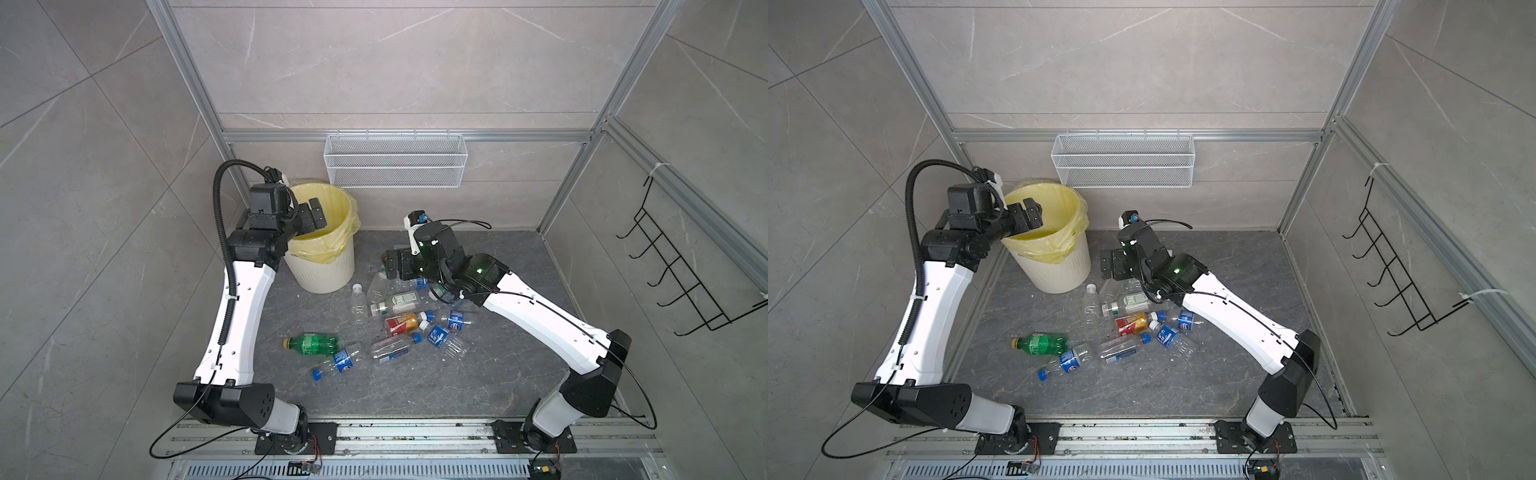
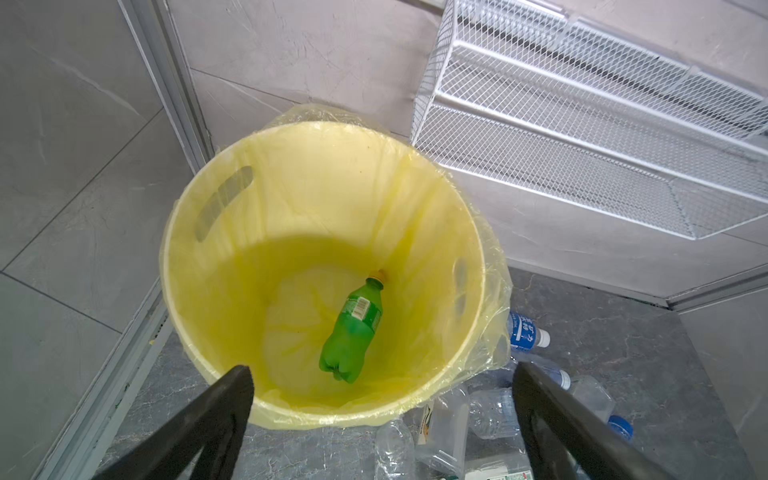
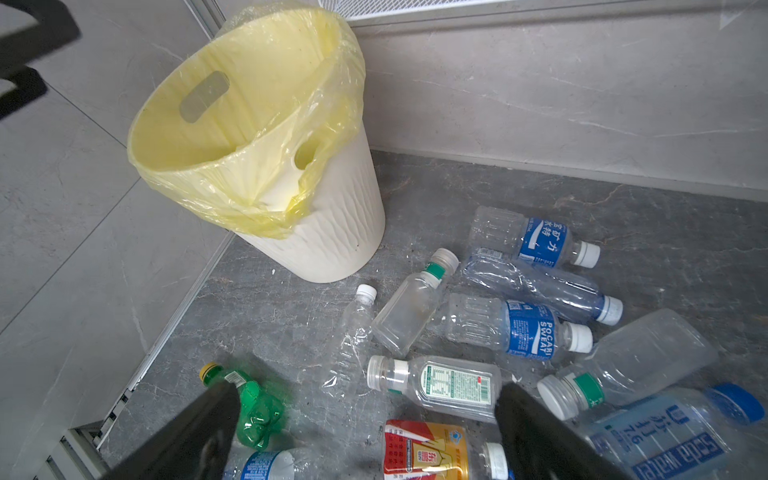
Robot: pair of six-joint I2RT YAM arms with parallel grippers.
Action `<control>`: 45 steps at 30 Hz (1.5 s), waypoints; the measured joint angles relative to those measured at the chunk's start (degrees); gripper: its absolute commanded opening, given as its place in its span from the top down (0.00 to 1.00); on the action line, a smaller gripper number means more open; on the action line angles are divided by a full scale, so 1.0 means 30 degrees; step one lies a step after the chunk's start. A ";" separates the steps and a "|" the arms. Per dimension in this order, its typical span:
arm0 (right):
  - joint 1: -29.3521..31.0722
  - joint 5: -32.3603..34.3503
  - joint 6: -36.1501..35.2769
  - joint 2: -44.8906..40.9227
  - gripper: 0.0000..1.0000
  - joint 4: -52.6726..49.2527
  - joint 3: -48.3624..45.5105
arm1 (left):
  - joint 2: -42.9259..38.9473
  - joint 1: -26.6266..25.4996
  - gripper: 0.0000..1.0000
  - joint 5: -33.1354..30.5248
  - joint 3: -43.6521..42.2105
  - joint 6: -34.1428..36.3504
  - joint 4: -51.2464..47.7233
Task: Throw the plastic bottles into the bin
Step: 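Lift the green bottle with the left gripper and carry it over the bin, then open the left gripper to drop the green bottle into the bin, then lower the left gripper onto the second green bottle and grasp it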
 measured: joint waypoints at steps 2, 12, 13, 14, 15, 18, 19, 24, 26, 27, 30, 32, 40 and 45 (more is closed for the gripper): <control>0.0000 -0.0022 0.0066 -0.0029 0.00 -0.0007 -0.0124 | -0.0277 0.0000 0.00 0.0131 0.0000 -0.0007 -0.0022; 0.0000 -0.0073 0.0321 -0.0656 0.00 0.0015 -0.1523 | -0.0627 -0.1100 0.00 0.0852 -0.1428 -0.0466 -0.0459; 0.0000 -0.0073 0.0350 -0.0743 0.00 0.0022 -0.1712 | -0.0729 -0.1341 0.00 0.0852 -0.1785 -0.0627 -0.0590; 0.0000 -0.0080 0.0357 -0.0852 0.00 0.0044 -0.1974 | -0.0889 -0.1610 0.00 0.0816 -0.2229 -0.0831 -0.0772; 0.0000 -0.0073 0.0364 -0.0954 0.00 0.0095 -0.2266 | -0.1056 -0.1880 0.00 0.0707 -0.2616 -0.1020 -0.0991; 0.0000 0.0007 0.0350 -0.1129 0.00 0.0131 -0.3067 | -0.1508 -0.2725 0.00 0.0153 -0.3504 -0.1581 -0.2025; 0.0007 0.0087 0.0342 -0.1158 0.00 0.0124 -0.3330 | -0.1661 -0.3031 0.00 -0.0146 -0.3694 -0.1770 -0.2470; 0.0124 0.0379 0.0058 -0.1311 0.00 0.0138 -0.4758 | -0.3359 -0.4175 0.00 -0.1486 -0.5421 -0.3140 -0.3526; 0.0328 0.0525 -0.0044 -0.1384 0.00 0.0146 -0.5253 | -0.4466 -0.4291 0.00 -0.1814 -0.6666 -0.4379 -0.3708; 0.0430 0.0546 -0.0095 -0.1406 0.00 0.0138 -0.5428 | -0.4925 -0.4284 0.00 -0.1989 -0.7227 -0.5100 -0.3883; 0.0801 0.0576 -0.0102 -0.1574 0.00 0.0357 -0.6127 | -0.6113 -0.4277 0.00 -0.2557 -0.9063 -0.7526 -0.4357; 0.1093 0.0576 -0.0102 -0.1705 0.00 0.0532 -0.6579 | -0.6659 -0.4269 0.00 -0.2892 -1.0448 -0.9122 -0.4473; 0.2907 0.0831 -0.0095 -0.1698 0.00 0.0816 -0.6870 | -0.8255 -0.3344 0.00 -0.2863 -1.6815 -1.4834 -0.3840; 0.3570 0.0889 -0.0073 -0.1428 0.00 0.1042 -0.6870 | -0.8247 -0.0896 0.00 -0.1421 -1.9934 -1.6400 -0.2273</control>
